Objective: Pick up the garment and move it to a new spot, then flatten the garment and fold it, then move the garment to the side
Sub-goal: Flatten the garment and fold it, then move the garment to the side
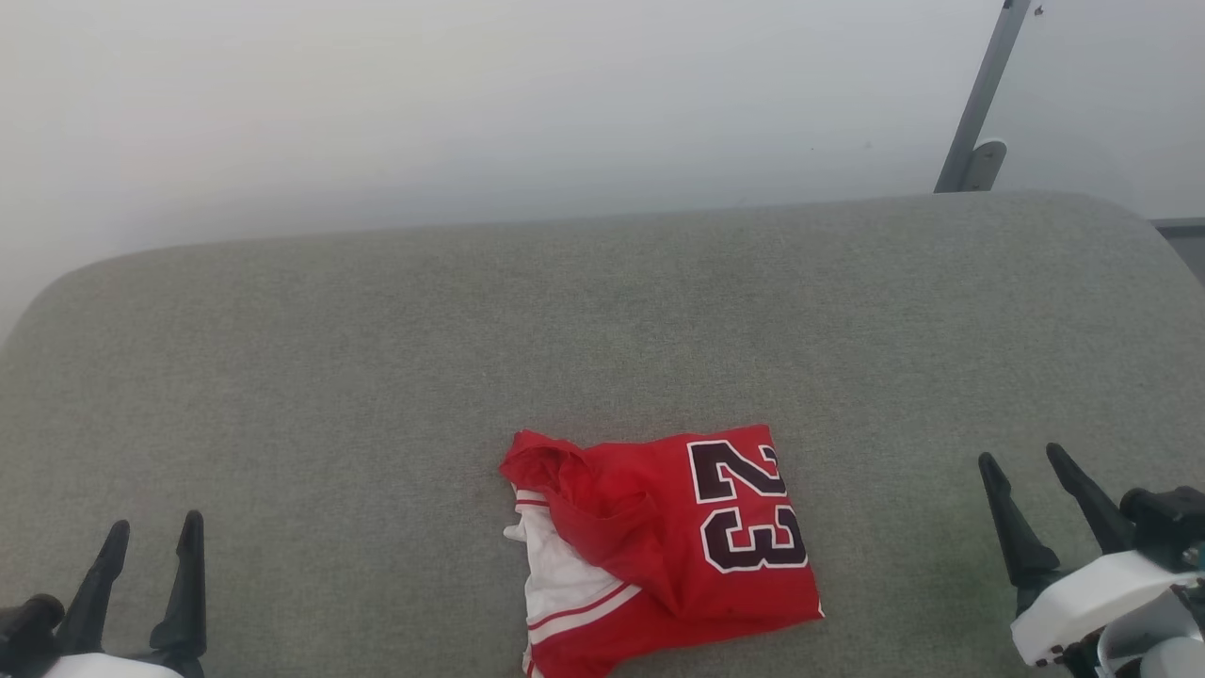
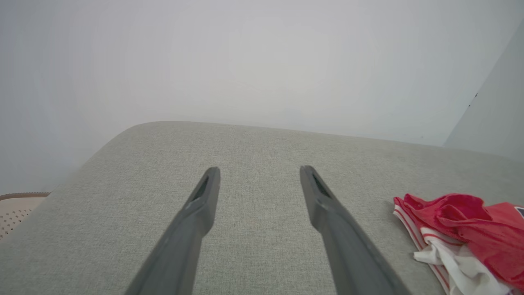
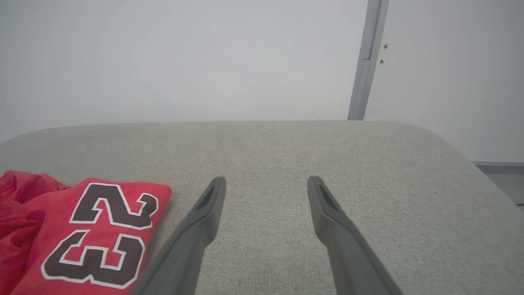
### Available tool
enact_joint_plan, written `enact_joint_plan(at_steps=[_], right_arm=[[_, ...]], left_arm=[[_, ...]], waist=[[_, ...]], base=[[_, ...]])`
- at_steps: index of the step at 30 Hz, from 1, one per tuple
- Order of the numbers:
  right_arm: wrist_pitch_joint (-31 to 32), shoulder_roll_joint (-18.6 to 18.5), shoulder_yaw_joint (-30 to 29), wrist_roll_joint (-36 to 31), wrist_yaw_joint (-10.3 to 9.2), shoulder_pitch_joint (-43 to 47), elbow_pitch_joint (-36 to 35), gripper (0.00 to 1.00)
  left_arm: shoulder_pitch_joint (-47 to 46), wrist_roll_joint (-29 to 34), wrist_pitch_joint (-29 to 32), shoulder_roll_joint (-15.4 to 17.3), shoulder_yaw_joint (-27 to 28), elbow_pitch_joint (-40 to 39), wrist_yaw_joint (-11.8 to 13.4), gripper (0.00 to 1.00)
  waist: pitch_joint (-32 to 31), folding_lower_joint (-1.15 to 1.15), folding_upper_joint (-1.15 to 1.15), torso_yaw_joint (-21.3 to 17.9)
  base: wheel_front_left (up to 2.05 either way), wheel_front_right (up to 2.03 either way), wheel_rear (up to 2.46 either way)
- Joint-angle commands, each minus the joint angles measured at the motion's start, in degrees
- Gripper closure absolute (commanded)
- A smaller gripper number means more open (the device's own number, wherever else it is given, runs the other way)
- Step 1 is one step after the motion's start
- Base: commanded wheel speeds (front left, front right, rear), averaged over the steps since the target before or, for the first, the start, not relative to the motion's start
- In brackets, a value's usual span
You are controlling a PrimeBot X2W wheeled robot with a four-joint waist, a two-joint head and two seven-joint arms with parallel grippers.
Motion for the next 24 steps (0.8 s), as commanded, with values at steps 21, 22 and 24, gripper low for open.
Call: enact_joint_plan(at_steps=[21,22,24], right_arm=[[3.31,1.55,1.98,1.35,0.02,1.26,-0.61,0.00],[3.89,1.57,3.01,1.68,0.02,0.99,-1.02,0.00],[5.48,1.50,5.16,2.31,0.01,0.29,-1.49,0.00]], left_arm=[[0.43,-0.21,-0.21,-0.52,0.10,-0.38,-0.09,0.00],[0.32,-0.26,-0.21,-0.60,0.00,-0.34,-0.08,0.00],[-0.02,-0.32,-0.22,-0.62,-0.36,-0.33,-0.09,0.00]], waist=[[-0.03,0.00,0.00,0.69],[0.00,0.00,0.00,0.93],[0.08,0.00,0.00,1.50]], base=[[0.00,0.00,0.00],[0.00,0.00,0.00],[0.00,0.00,0.00]])
